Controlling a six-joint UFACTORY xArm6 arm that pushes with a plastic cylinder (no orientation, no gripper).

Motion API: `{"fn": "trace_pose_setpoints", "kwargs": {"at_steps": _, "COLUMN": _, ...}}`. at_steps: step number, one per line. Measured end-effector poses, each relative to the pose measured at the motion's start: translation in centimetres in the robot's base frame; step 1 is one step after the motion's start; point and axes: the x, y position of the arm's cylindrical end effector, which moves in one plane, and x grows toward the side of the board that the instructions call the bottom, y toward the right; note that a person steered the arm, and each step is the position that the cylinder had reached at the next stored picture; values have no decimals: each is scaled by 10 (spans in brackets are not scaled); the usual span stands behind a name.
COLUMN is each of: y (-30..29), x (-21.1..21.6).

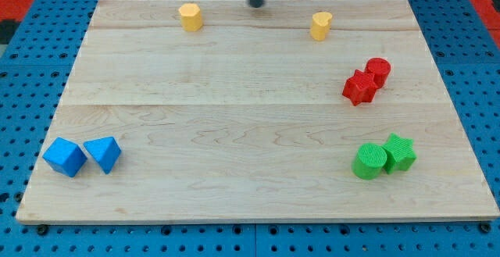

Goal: Push the yellow heart towards the hexagon

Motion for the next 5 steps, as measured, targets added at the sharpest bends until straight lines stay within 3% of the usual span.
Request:
{"fn": "trace_pose_setpoints", "kwargs": {"at_steps": 1, "y": 51, "x": 20}}
{"fn": "trace_pose_setpoints", "kwargs": {"at_steps": 2, "y": 38, "x": 31}}
{"fn": "trace_pose_setpoints", "kwargs": {"at_steps": 3, "y": -15, "x": 72}}
{"fn": "trace_pose_setpoints", "kwargs": {"at_steps": 4, "y": -16, "x": 29}}
{"fn": "trace_pose_setpoints", "kwargs": {"at_steps": 5, "y": 50, "x": 6}}
